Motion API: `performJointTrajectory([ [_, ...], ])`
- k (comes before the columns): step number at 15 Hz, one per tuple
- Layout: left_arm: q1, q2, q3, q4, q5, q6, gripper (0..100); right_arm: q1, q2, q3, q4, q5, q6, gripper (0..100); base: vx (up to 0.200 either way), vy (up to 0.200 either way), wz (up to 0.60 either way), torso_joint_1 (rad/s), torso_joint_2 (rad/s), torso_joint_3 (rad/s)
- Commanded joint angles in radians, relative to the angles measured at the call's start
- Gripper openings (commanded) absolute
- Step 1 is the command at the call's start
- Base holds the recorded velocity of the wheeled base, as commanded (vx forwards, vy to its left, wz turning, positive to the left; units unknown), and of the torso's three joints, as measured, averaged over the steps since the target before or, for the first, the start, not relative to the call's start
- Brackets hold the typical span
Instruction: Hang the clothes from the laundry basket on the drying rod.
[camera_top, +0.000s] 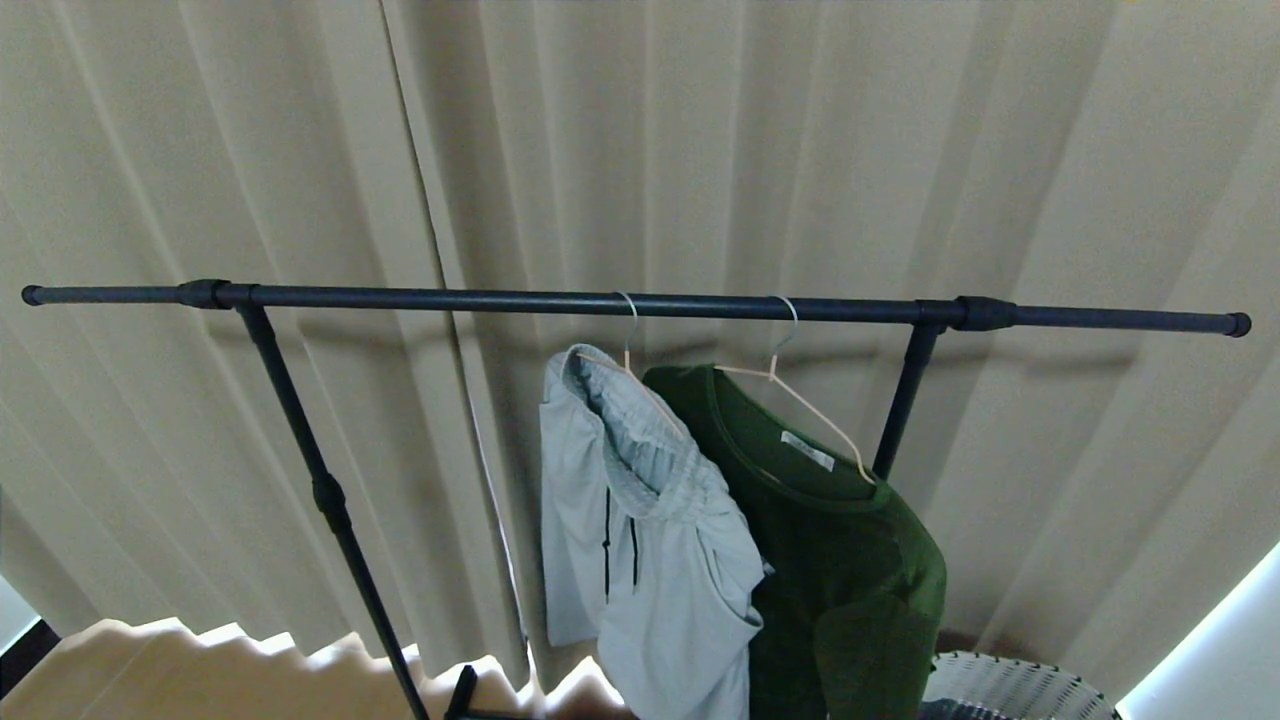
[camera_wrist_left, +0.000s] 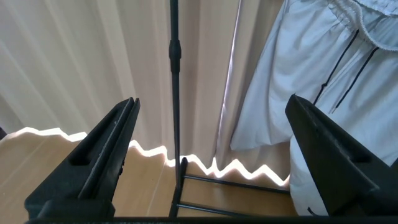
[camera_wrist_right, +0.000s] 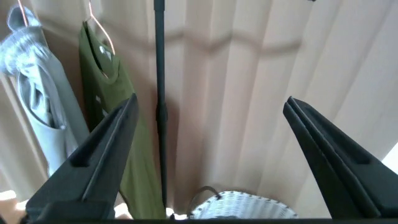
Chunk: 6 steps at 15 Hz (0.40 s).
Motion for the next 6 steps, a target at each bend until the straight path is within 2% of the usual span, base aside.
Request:
performJointTrajectory([
  [1,0.001,0.002,0.0,0.0,0.0,-0.001,100,0.0,-0.003,0.0,-0.001,0.0,-0.003,100,0.0,0.0,0.0,0.0,0.0,0.0],
  [6,0.001,0.002,0.0,0.0,0.0,-0.001,100,0.0,-0.003,0.0,0.002,-0.002,0.001,100,0.0,0.0,0.0,0.0,0.0,0.0],
])
